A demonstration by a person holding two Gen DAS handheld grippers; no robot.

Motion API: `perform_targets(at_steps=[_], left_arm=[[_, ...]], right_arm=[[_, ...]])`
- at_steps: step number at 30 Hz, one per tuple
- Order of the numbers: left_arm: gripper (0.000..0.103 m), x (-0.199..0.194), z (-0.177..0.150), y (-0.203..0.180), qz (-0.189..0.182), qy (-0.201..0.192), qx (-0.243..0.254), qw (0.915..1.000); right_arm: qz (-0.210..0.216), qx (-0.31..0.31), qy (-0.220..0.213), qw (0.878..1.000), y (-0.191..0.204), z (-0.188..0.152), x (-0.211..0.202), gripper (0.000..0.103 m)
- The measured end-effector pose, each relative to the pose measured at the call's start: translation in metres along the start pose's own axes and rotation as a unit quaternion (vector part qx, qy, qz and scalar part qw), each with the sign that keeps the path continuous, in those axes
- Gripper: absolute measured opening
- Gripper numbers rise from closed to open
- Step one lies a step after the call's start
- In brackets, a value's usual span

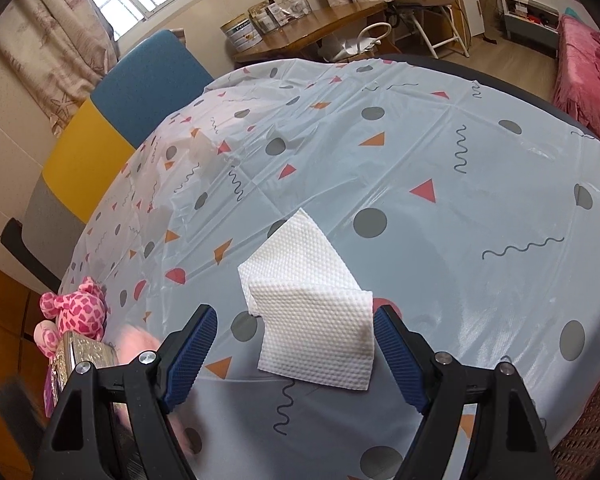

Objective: Organize soft objects
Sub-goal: 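Grasp the pink dishcloth roll with the blue band using the left tool, then carry the pink roll toward the tray with the left tool while the right tool reaches the white cloth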

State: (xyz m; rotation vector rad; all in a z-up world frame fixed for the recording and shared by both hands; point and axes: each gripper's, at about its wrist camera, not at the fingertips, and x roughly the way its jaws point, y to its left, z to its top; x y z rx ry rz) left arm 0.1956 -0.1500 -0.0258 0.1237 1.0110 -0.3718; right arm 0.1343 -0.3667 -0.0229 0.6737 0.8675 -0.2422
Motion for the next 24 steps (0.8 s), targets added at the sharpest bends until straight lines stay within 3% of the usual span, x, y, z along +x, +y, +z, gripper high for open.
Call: perform_targets(at_steps=[6, 11, 17, 24], left_arm=[[0.036, -0.039, 0.063, 0.07, 0.045, -0.053, -0.06, 0.9958], [0.036, -0.071, 0.075, 0.147, 0.107, -0.083, -0.112, 0.9844], [0.036, -0.108, 0.038, 0.235, 0.17, -0.094, -0.162, 0.9675], [0.036, -0.146, -0.038, 0.282, 0.18, -0.096, -0.197, 0.9588]], right_arm=[[0.003, -0.009, 0.013, 1.0, 0.003, -0.002, 0.004, 0.082], [0.004, -0.016, 0.026, 1.0, 0.006, -0.004, 0.009, 0.082], [0.003, 0.007, 0.038, 0.999, -0.002, -0.005, 0.013, 0.082], [-0.003, 0.07, 0.056, 0.996, -0.024, -0.002, 0.023, 0.082]])
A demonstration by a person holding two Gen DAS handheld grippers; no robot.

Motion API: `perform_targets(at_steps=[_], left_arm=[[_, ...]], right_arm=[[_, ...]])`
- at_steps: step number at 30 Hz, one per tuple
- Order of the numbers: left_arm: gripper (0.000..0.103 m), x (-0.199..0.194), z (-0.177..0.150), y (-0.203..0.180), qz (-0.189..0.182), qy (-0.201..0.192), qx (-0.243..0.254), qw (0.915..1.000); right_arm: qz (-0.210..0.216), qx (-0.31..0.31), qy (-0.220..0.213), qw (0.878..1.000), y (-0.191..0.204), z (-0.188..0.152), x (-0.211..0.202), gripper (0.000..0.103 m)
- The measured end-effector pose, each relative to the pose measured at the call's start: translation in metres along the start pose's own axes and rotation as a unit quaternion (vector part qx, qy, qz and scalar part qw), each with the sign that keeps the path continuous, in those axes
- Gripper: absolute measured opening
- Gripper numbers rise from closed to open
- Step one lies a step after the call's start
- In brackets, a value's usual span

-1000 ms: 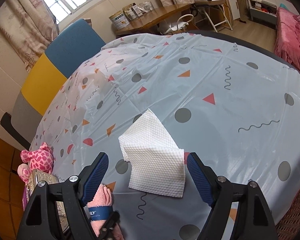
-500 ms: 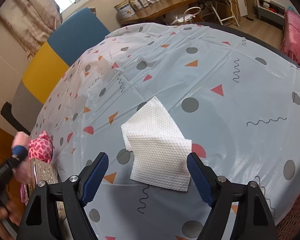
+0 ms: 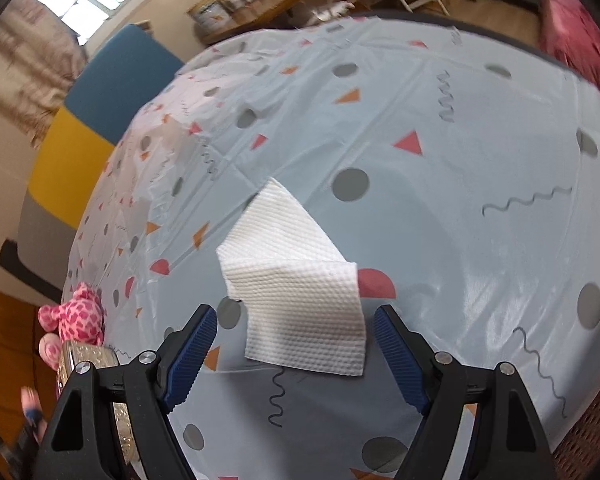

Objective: Organize soft objects
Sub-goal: 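Carry the pink roll toward the tray with the left tool while the right tool reaches the white cloth, then grasp the white textured cloth with the right tool and lift it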

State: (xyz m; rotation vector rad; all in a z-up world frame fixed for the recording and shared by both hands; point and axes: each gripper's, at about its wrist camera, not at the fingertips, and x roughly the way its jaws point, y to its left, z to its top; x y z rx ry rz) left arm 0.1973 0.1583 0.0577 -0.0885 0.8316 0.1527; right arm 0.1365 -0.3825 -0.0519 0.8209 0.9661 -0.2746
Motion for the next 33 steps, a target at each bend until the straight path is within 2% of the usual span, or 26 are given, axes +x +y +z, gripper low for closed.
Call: perform_targets(at_steps=[4, 9, 19, 27, 33], left_arm=[[0.036, -0.019, -0.038, 0.023, -0.014, 0.008, -0.007, 0.9998], [0.036, -0.04, -0.074, 0.03, -0.03, 0.013, -0.01, 0.9994], [0.036, -0.073, -0.125, 0.038, -0.053, 0.017, -0.013, 0.9984], [0.036, -0.084, -0.146, 0.049, -0.054, 0.02, -0.029, 0.9979], [0.036, -0.087, -0.158, 0.055, -0.05, 0.026, -0.037, 0.9977]], right_arm=[[-0.01, 0.008, 0.024, 1.0, 0.002, 0.002, 0.015, 0.082], [-0.037, 0.008, 0.046, 0.998, 0.008, 0.009, 0.037, 0.083], [-0.065, 0.002, 0.003, 0.998, 0.021, 0.036, 0.056, 0.09], [-0.094, -0.07, -0.012, 0.993, 0.051, 0.037, 0.076, 0.092], [-0.132, -0.156, -0.034, 0.978, 0.082, 0.026, 0.098, 0.092]])
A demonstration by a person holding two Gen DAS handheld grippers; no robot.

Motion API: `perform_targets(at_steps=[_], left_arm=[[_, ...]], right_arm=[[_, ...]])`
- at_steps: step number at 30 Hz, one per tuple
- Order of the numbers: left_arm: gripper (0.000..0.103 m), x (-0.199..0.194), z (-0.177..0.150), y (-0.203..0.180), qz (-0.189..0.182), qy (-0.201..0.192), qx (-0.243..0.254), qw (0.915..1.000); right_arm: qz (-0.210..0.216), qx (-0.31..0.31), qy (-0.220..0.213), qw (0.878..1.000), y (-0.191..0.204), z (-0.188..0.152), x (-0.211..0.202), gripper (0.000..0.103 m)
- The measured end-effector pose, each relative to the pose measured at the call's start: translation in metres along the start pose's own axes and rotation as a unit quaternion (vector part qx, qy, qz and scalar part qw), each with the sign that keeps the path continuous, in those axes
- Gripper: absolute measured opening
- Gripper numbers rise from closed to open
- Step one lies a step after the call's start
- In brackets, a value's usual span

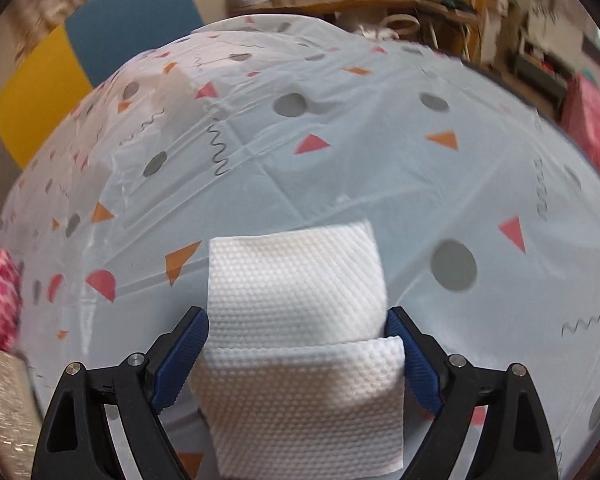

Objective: Organize soft objects
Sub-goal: 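Grasp the white textured cloth with the right tool and lift it, then lower the pink roll into the tray and open the left tool while the right tool holds the white cloth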

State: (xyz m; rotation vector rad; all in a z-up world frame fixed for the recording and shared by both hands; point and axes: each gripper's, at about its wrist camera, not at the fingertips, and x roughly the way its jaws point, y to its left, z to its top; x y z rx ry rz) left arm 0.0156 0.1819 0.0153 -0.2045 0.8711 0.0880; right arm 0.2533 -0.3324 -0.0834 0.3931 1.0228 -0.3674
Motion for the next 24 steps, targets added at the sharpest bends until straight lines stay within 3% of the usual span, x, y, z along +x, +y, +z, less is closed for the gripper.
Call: perform_targets(at_steps=[3, 5, 7, 13, 24], left_arm=[[0.036, -0.003, -0.006, 0.004, 0.003, 0.003, -0.006, 1.0], [0.036, -0.006, -0.011, 0.01, 0.009, 0.003, -0.015, 0.9998], [0.036, -0.007, -0.015, 0.016, 0.011, 0.005, -0.025, 0.9996], [0.036, -0.007, -0.033, 0.026, 0.013, 0.02, -0.045, 0.9987], [0.04, 0.019, -0.046, -0.017, -0.021, 0.058, 0.01, 0.998]], right_arm=[[-0.037, -0.079, -0.012, 0.996, 0.018, -0.009, 0.003, 0.086], [-0.022, -0.107, -0.014, 0.994, 0.024, -0.012, -0.002, 0.06], [-0.007, -0.127, -0.012, 0.992, 0.03, -0.014, -0.005, 0.042], [-0.003, -0.149, -0.022, 0.989, 0.03, -0.021, -0.007, 0.041], [-0.013, -0.179, -0.031, 0.983, 0.04, -0.028, -0.009, 0.032]])
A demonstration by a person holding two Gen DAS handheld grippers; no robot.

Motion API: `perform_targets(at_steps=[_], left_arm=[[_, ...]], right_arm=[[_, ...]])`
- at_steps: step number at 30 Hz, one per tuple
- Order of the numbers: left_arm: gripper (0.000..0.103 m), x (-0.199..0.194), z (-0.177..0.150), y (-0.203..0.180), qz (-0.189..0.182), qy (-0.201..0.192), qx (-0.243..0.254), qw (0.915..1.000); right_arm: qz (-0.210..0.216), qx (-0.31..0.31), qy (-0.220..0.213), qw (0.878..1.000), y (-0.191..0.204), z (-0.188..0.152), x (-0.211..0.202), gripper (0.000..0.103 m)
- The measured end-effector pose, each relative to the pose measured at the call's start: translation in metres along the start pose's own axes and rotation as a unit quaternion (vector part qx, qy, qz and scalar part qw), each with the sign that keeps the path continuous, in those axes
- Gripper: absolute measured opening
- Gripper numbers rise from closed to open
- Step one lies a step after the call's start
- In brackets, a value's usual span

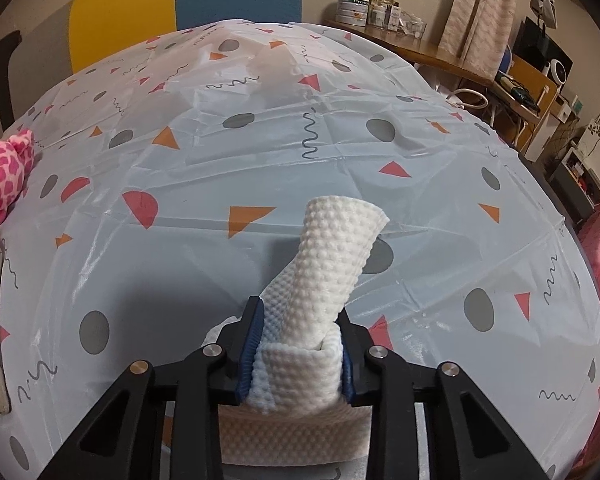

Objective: Organize soft objects
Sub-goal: 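Lower the pink roll into the tray and open the left tool while the right tool holds the white cloth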

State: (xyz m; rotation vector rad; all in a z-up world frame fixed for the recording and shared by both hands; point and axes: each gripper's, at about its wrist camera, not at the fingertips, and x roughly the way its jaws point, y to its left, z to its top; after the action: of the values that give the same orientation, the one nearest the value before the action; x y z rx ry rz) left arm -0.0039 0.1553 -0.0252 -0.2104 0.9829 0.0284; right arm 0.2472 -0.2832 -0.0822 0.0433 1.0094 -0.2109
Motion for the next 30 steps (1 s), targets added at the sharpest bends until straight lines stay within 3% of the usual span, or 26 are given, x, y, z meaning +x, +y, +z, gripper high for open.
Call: perform_targets(at_steps=[4, 8, 11, 13, 20, 30], left_arm=[[0.048, 0.008, 0.001, -0.006, 0.0, 0.006, 0.007, 1.0], [0.048, 0.01, 0.001, -0.003, 0.007, 0.008, -0.002, 0.9999], [0.05, 0.0, 0.001, 0.0, 0.037, -0.015, 0.006, 0.9992], [0.057, -0.009, 0.002, 0.004, 0.057, -0.035, 0.008, 0.9977], [0.06, -0.047, 0.011, 0.032, 0.145, -0.1, -0.027, 0.9839], [0.061, -0.063, 0.008, 0.056, 0.171, -0.116, -0.049, 0.9771]], right_arm=[[-0.002, -0.006, -0.001, 1.0, 0.002, 0.0, 0.0, 0.03], [-0.003, -0.011, -0.002, 1.0, 0.003, 0.001, 0.001, 0.03], [-0.006, -0.02, -0.003, 1.0, 0.006, 0.0, 0.0, 0.028], [-0.009, -0.023, -0.004, 1.0, 0.007, 0.0, 0.0, 0.027], [0.004, -0.003, -0.006, 1.0, 0.004, 0.0, -0.001, 0.022], [0.018, 0.035, 0.009, 0.999, 0.001, 0.006, 0.0, 0.018]])
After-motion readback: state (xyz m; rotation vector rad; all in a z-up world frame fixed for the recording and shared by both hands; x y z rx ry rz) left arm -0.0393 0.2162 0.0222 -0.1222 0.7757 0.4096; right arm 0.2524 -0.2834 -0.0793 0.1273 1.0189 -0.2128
